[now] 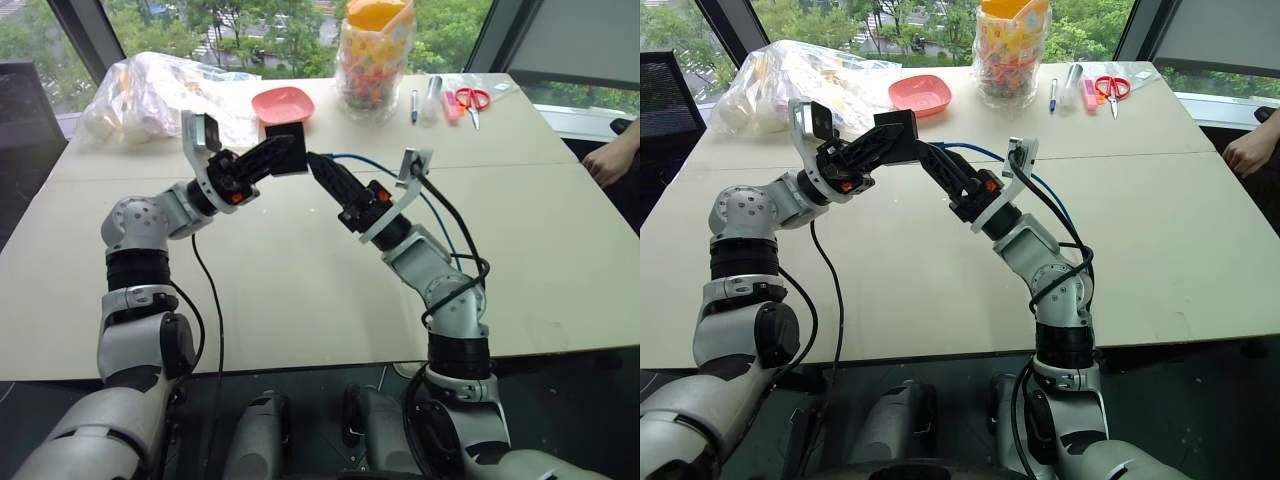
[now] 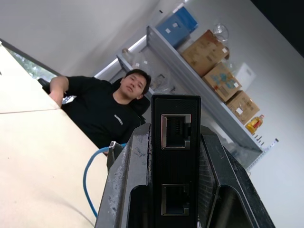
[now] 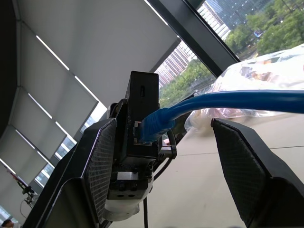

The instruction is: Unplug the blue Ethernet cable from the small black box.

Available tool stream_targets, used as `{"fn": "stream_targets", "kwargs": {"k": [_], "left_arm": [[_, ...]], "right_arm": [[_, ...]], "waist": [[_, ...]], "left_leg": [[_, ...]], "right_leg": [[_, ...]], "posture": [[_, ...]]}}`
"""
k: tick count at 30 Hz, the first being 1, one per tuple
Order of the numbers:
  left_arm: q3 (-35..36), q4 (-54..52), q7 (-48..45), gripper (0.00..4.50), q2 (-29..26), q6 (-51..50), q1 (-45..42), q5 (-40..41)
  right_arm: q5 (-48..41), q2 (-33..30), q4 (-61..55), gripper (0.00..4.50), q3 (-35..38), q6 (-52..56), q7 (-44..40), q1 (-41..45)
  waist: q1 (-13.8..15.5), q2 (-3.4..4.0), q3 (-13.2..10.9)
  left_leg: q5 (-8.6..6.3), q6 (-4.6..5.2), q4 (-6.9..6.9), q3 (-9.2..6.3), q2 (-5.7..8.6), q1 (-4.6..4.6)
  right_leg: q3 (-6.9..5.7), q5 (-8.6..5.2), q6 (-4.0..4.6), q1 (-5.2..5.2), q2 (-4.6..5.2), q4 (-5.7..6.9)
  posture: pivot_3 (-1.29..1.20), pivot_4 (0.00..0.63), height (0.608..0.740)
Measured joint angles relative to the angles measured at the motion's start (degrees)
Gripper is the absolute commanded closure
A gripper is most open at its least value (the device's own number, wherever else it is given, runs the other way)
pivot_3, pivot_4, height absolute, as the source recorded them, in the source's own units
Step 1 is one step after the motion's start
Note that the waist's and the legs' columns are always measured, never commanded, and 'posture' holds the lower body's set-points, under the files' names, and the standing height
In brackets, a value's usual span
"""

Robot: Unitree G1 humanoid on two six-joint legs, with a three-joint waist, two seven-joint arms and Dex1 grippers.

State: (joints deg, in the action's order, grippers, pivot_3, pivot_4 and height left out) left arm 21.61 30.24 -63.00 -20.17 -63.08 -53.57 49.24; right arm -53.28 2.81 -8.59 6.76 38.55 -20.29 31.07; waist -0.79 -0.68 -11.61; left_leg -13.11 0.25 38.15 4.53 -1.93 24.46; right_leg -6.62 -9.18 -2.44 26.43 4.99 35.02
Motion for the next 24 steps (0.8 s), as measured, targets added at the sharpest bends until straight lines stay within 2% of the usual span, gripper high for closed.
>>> {"fn": "stream_targets", "kwargs": {"k": [3,5,7,18,22,24], "left_arm": [[0.0,0.0,0.0,3.98,0.0,0.2,0.0,0.0],[-0.1,0.1,0.2,3.98,0.0,0.6,0.0,0.0],[-0.1,0.1,0.3,3.98,-0.3,1.1,0.2,0.0],[-0.1,-0.1,0.4,3.98,-0.5,1.4,1.0,0.2],[-0.3,0.4,1.1,3.98,-2.9,3.0,1.2,-0.1],[1.3,1.6,1.3,3.98,-6.4,4.2,1.4,-0.1]], "right_arm": [[0.1,0.1,0.1,2.53,-0.6,0.0,-0.3,0.0],[0.0,0.5,0.1,3.70,-0.9,0.0,-0.8,0.1],[-0.5,0.8,0.4,4.47,-0.5,-0.3,-0.9,0.2],[-5.0,1.8,2.6,4.47,0.9,0.8,0.2,0.3],[-8.5,2.0,5.6,4.47,3.0,1.0,3.1,1.9],[-8.9,-2.0,6.9,4.47,7.7,-0.6,4.4,2.7]], "waist": [[0.0,0.00,0.0],[0.0,0.00,0.0],[0.0,0.00,0.0],[0.0,0.00,0.0],[-0.1,0.01,0.0],[-0.1,0.01,0.0]], "left_leg": [[0.00,0.00,0.00,0.00,0.00,0.00],[0.00,0.00,0.00,-0.01,0.00,0.01],[0.00,0.00,0.00,-0.01,-0.01,0.01],[0.00,0.00,-0.02,-0.01,-0.01,0.02],[0.00,0.00,-0.02,-0.01,-0.03,0.02],[-0.01,-0.01,-0.02,0.00,0.00,0.04]], "right_leg": [[0.00,0.00,0.00,0.00,0.00,-0.01],[-0.01,0.00,0.00,0.01,0.00,-0.01],[-0.01,0.00,0.00,0.01,0.00,-0.01],[-0.01,-0.01,0.02,0.01,0.01,-0.03],[-0.01,-0.02,0.04,0.04,0.00,-0.03],[-0.01,-0.04,0.07,0.04,0.02,-0.05]], "posture": [[0.00,0.150,0.740],[0.00,0.150,0.740],[0.00,0.150,0.740],[0.00,0.150,0.740],[0.00,0.150,0.740],[0.00,0.150,0.740]]}}
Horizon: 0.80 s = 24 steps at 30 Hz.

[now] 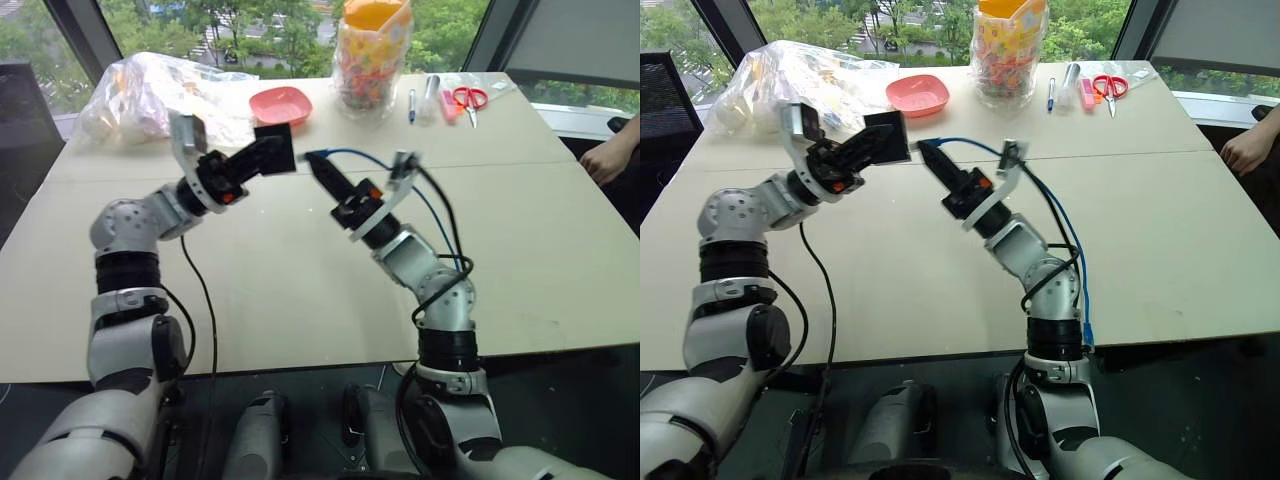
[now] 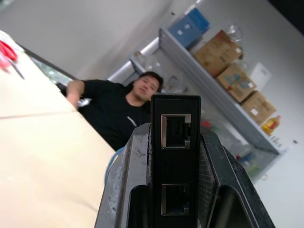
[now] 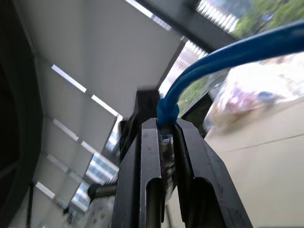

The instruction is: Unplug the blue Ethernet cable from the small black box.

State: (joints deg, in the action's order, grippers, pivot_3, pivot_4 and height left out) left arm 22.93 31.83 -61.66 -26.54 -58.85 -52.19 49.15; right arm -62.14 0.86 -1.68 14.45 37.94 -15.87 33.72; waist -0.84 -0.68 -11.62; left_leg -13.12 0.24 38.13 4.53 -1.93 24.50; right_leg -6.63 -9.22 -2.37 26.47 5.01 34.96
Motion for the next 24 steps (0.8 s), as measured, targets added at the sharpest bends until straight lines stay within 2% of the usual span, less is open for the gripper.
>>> {"fn": "stream_targets", "kwargs": {"k": [3,5,8,12,14,17,20,24], "left_arm": [[3.7,1.3,0.9,3.98,-4.3,2.9,1.0,0.0],[4.4,0.8,2.2,3.98,-4.6,6.0,1.6,-0.9],[1.2,-1.5,5.0,3.98,-2.2,13.4,3.0,-5.5],[-0.8,-6.3,7.9,3.98,2.6,18.3,6.3,-7.2],[-1.5,-8.3,9.3,3.98,4.3,20.2,7.8,-7.5],[-2.2,-10.8,11.1,3.98,5.9,23.2,9.9,-8.7],[-4.7,-12.4,13.3,3.98,6.7,27.8,11.6,-12.4],[-9.1,-13.0,14.7,3.98,7.0,33.5,12.3,-17.7]], "right_arm": [[1.4,-8.1,5.2,4.47,5.3,-1.3,0.6,2.2],[4.8,-12.9,10.7,4.47,5.6,-1.6,-0.2,5.9],[12.0,-19.2,19.6,4.47,2.4,-2.8,-4.4,15.0],[24.9,-25.2,39.3,4.47,-4.3,-11.3,-14.7,31.9],[29.7,-25.9,48.1,4.47,-5.7,-17.0,-18.5,39.1],[34.6,-24.9,58.6,4.47,-6.3,-23.4,-21.7,45.1],[38.5,-21.4,66.6,4.47,-6.4,-26.5,-21.5,44.9],[42.9,-16.3,73.4,4.47,-7.3,-26.5,-19.1,39.0]], "waist": [[0.1,0.02,0.0],[0.1,0.05,0.0],[0.1,0.06,0.0],[-0.3,0.11,-0.1],[-0.3,0.10,-0.1],[-0.3,0.08,-0.1],[-0.2,0.05,0.0],[0.2,0.05,0.0]], "left_leg": [[-0.01,0.00,-0.02,0.03,0.02,0.05],[-0.01,0.00,-0.03,0.05,0.03,0.06],[-0.01,0.01,-0.08,0.07,0.03,0.06],[-0.03,0.07,-0.16,0.22,0.10,0.19],[-0.09,0.18,-0.19,0.23,0.09,0.22],[-0.11,0.20,-0.20,0.35,0.04,0.22],[-0.11,0.20,-0.19,0.41,0.04,0.19],[-0.08,0.16,-0.11,0.41,0.04,0.22]], "right_leg": [[0.00,-0.07,0.11,0.00,0.04,-0.12],[0.00,-0.07,0.13,0.00,0.04,-0.18],[0.01,-0.07,0.13,0.00,0.03,-0.18],[0.09,0.06,-0.08,0.20,-0.03,-0.20],[0.11,0.05,-0.07,0.22,-0.16,-0.21],[0.10,0.13,0.07,0.21,-0.26,-0.21],[0.10,0.15,0.08,0.17,-0.22,-0.22],[0.09,0.17,0.08,0.17,-0.06,-0.13]], "posture": [[0.00,0.150,0.740],[0.00,0.150,0.740],[0.00,0.150,0.740],[0.00,0.150,0.740],[0.00,0.150,0.740],[0.00,0.150,0.740],[0.00,0.150,0.740],[0.00,0.150,0.740]]}}
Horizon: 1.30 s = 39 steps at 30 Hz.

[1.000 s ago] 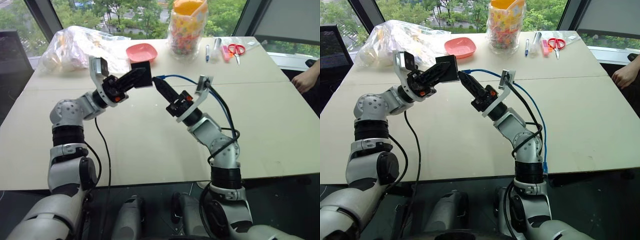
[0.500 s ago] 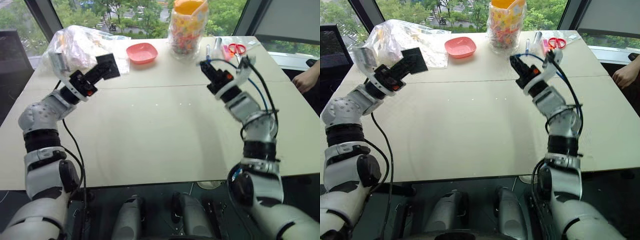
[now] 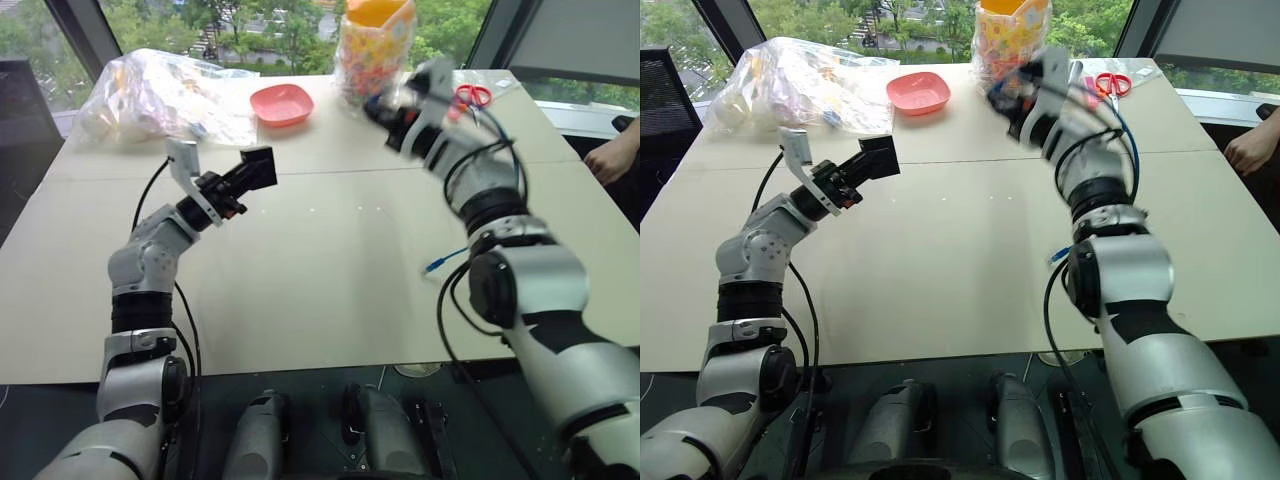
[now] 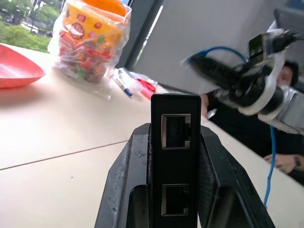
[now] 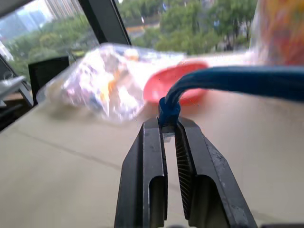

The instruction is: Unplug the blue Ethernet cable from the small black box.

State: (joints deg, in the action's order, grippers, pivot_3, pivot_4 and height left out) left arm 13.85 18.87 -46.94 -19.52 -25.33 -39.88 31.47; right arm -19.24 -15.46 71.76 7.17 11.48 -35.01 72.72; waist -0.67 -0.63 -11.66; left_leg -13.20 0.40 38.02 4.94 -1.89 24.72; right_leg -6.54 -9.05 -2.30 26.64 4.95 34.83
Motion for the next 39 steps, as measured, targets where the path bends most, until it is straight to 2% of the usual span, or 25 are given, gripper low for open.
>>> {"fn": "stream_targets", "kwargs": {"k": [4,8,13,17,20,23,29,31,32,37,38,39], "left_arm": [[-1.8,0.0,0.9,3.98,-0.4,4.7,0.0,-3.5],[-3.0,0.0,1.0,3.98,-0.2,7.3,-0.1,-5.1],[-5.5,4.0,1.3,3.98,2.3,12.1,-2.3,-8.0],[-7.1,15.5,2.0,3.98,4.9,19.5,-7.5,-12.1],[-8.0,25.3,3.4,3.98,7.2,26.5,-11.8,-15.1],[-8.1,37.5,6.3,3.98,10.4,34.0,-16.8,-18.1],[-8.5,51.1,12.7,3.98,14.4,40.9,-20.8,-22.3],[-8.5,53.7,14.4,2.95,15.0,41.9,-21.4,-23.4],[-8.4,54.3,14.6,2.68,15.1,42.1,-21.5,-23.6],[-8.3,55.3,13.3,0.64,15.0,42.2,-21.7,-24.7],[-8.3,55.3,12.9,0.28,15.0,42.2,-21.7,-24.8],[-8.3,55.3,12.6,0.28,14.9,42.2,-21.7,-24.8]], "right_arm": [[3.4,0.9,2.7,4.47,-0.1,1.7,3.1,-3.3],[4.4,0.9,2.7,2.87,1.5,1.8,4.4,-3.5],[5.5,0.3,1.5,0.27,2.1,3.5,4.0,-5.8],[9.2,-1.3,-10.8,0.27,-3.2,7.9,0.0,-12.3],[8.9,-2.5,-28.7,0.27,-4.5,15.2,-0.5,-21.5],[6.2,-2.6,-51.4,0.27,-4.6,24.9,0.8,-33.7],[-1.3,0.2,-73.3,0.27,-1.2,36.0,5.0,-41.8],[-3.9,0.9,-80.0,0.23,0.9,37.6,6.8,-43.4],[-4.7,0.9,-81.7,0.23,1.4,38.2,7.4,-43.6],[-7.6,0.8,-88.6,0.23,2.7,39.4,9.5,-47.6],[-8.0,0.7,-88.9,0.23,2.7,39.4,9.6,-47.8],[-8.1,0.7,-89.1,0.23,2.6,39.4,9.6,-47.9]], "waist": [[-0.1,0.01,0.0],[-0.3,0.01,0.0],[-0.1,0.01,0.0],[0.0,-0.01,0.0],[0.1,-0.02,0.0],[0.3,-0.03,0.0],[-0.2,-0.03,0.0],[0.1,-0.03,0.0],[0.1,-0.03,0.0],[0.1,-0.03,0.0],[0.0,-0.03,0.0],[0.0,-0.03,0.0]], "left_leg": [[0.00,0.00,0.01,-0.01,0.05,0.02],[0.00,0.01,0.01,-0.03,0.03,0.00],[0.01,0.01,0.02,-0.02,0.04,-0.05],[0.00,0.01,0.09,-0.04,0.06,-0.07],[-0.02,0.04,0.08,-0.15,0.05,-0.06],[-0.04,0.06,0.06,-0.27,0.05,-0.03],[-0.05,0.06,0.10,-0.27,-0.02,-0.04],[-0.05,0.05,0.09,-0.35,-0.03,-0.03],[-0.06,0.05,0.09,-0.35,-0.03,-0.02],[-0.07,0.07,0.08,-0.31,0.00,0.06],[-0.07,0.07,0.08,-0.31,0.00,0.06],[-0.07,0.07,0.08,-0.31,0.01,0.06]], "right_leg": [[0.01,0.00,-0.02,0.02,0.14,0.03],[0.01,-0.01,-0.03,0.02,0.08,0.06],[0.00,-0.03,-0.05,-0.03,0.05,0.10],[-0.01,-0.18,-0.30,-0.08,0.10,0.11],[-0.04,-0.23,-0.37,-0.08,0.12,0.12],[-0.07,-0.26,-0.39,-0.06,0.14,0.11],[-0.08,-0.23,-0.37,0.02,0.10,0.14],[-0.14,-0.24,-0.36,0.00,0.09,0.13],[-0.14,-0.24,-0.35,0.00,0.10,0.13],[-0.14,-0.24,-0.36,0.01,0.15,0.00],[-0.14,-0.23,-0.36,0.01,0.16,0.00],[-0.14,-0.23,-0.36,0.01,0.16,0.00]], "posture": [[0.00,0.150,0.740],[0.00,0.150,0.740],[0.00,0.150,0.740],[0.00,0.150,0.740],[0.00,0.150,0.740],[0.00,0.150,0.740],[0.00,0.150,0.740],[0.00,0.150,0.740],[0.00,0.150,0.740],[0.00,0.150,0.740],[0.00,0.150,0.740],[0.00,0.150,0.740]]}}
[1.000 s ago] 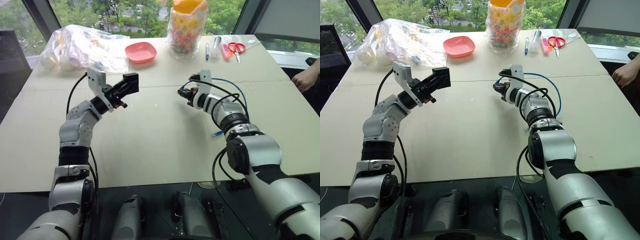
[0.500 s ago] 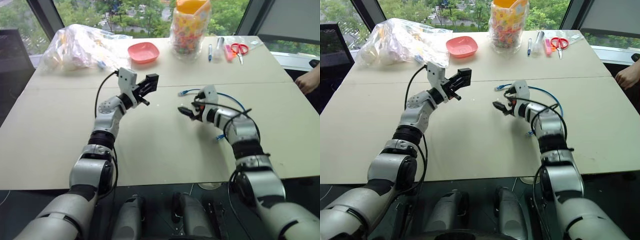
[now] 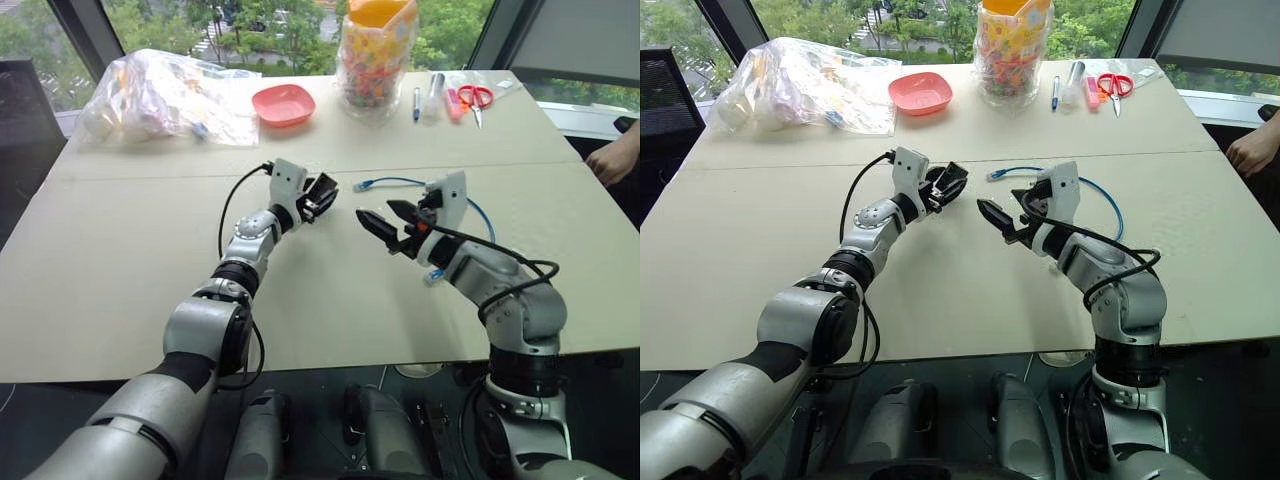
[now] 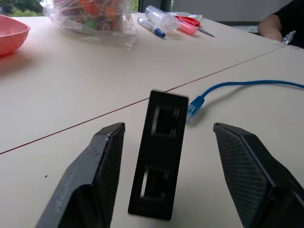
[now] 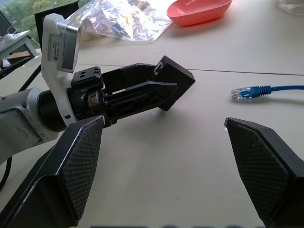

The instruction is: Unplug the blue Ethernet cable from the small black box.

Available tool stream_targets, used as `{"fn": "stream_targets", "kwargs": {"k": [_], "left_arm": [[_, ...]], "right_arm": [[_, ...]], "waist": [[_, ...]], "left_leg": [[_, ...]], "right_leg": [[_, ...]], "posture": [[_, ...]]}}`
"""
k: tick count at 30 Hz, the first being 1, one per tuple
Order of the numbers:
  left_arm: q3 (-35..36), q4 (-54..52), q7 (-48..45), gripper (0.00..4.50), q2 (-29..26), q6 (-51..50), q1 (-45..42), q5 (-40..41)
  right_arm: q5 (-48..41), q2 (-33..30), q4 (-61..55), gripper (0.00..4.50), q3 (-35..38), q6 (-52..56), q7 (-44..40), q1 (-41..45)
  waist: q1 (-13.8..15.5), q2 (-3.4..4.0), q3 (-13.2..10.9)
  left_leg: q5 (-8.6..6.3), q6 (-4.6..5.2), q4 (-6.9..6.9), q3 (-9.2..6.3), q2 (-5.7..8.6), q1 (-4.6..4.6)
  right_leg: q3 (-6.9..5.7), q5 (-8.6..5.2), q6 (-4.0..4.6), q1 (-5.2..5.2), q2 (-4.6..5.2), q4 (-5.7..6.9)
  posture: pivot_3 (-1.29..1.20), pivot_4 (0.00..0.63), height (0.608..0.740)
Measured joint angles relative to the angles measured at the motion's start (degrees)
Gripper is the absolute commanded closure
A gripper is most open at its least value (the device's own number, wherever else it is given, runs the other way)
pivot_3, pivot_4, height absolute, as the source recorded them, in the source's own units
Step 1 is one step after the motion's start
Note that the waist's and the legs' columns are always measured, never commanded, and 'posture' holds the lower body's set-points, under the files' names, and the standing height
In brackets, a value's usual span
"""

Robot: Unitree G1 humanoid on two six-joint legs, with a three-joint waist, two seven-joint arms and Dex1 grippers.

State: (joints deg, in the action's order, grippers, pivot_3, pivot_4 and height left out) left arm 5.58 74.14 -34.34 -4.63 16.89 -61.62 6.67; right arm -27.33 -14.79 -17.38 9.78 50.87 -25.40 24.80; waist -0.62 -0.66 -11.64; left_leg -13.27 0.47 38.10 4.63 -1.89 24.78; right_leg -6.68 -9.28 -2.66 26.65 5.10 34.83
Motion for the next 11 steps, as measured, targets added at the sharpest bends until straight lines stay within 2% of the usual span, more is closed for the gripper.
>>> {"fn": "stream_targets", "kwargs": {"k": [3,5,8,11], "left_arm": [[-0.4,-1.5,-4.2,0.28,-2.2,-1.1,0.1,-0.9],[-0.4,-8.0,-9.0,0.28,-5.1,-4.1,1.6,0.0],[0.3,-25.6,-15.8,0.28,-9.9,-15.3,8.6,5.4],[0.0,-54.4,-17.2,0.28,-15.6,-34.8,24.2,13.1]], "right_arm": [[-0.5,-2.2,-0.9,0.23,-0.8,-0.6,-0.8,-0.7],[-0.4,-4.6,-1.3,0.23,-1.7,-1.7,-2.3,-2.6],[0.2,-8.7,-1.7,0.23,-3.2,-3.6,-5.4,-6.9],[-0.1,-10.5,-2.7,0.23,-4.3,-5.8,-8.3,-10.2]], "waist": [[0.0,0.00,0.0],[-0.2,0.00,0.0],[-0.3,0.02,0.0],[-0.8,0.03,0.0]], "left_leg": [[0.00,0.00,0.00,-0.02,-0.01,0.00],[0.00,0.00,-0.05,-0.02,-0.02,0.00],[-0.02,0.03,-0.13,-0.01,-0.05,-0.01],[-0.05,0.08,-0.15,0.03,-0.05,-0.06]], "right_leg": [[-0.02,0.00,0.01,0.01,-0.02,0.01],[-0.02,-0.01,0.02,0.02,-0.02,-0.02],[0.01,-0.02,0.03,0.01,-0.04,-0.08],[0.15,-0.03,0.02,0.02,-0.07,-0.03]], "posture": [[0.00,0.150,0.740],[0.00,0.150,0.740],[0.00,0.150,0.740],[0.00,0.150,0.740]]}}
